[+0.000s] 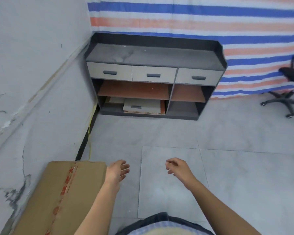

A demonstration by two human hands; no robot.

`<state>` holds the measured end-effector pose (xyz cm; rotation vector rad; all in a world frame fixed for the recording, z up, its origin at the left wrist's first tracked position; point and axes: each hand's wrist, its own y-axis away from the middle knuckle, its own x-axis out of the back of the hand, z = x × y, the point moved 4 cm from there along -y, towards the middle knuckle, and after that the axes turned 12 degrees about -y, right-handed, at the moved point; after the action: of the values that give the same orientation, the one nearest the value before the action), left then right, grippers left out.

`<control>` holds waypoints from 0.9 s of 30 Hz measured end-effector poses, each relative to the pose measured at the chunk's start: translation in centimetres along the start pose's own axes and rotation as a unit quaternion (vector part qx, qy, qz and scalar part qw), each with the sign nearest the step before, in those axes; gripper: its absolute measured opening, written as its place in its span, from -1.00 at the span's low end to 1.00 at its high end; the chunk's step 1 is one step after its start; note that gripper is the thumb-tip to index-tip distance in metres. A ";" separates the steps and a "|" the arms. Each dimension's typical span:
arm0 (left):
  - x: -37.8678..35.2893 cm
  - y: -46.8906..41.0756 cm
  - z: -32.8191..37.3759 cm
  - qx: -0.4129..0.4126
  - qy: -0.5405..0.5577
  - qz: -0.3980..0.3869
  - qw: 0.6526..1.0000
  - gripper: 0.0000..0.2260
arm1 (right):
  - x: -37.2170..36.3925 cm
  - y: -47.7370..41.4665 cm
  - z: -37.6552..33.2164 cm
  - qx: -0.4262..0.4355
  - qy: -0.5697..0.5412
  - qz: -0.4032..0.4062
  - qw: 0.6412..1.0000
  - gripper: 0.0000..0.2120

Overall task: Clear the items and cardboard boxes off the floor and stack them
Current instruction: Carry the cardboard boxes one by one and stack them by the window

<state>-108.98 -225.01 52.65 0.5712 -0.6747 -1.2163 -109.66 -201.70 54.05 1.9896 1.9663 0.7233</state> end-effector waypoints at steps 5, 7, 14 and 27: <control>-11.7 2.2 -1.3 0.004 -0.057 -0.060 0.997 -0.85 | 11.0 1.4 3.6 -0.004 -0.009 0.044 0.999 -0.91; -17.5 3.9 -1.7 -0.006 -0.097 -0.093 0.991 -0.84 | 16.4 2.2 5.7 -0.017 -0.030 0.076 0.996 -0.89; -34.8 9.6 -4.3 -0.040 -0.266 -0.207 0.941 -0.86 | 32.3 8.2 14.1 -0.049 -0.178 0.258 0.948 -0.90; -54.3 17.8 -6.2 -0.096 -0.470 -0.353 0.803 -0.86 | 41.4 18.1 24.6 -0.130 -0.331 0.475 0.805 -0.87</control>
<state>-103.85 -167.77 52.47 -0.0342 -1.1974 -2.2955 -82.99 -157.89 49.50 2.4914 0.3848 0.3245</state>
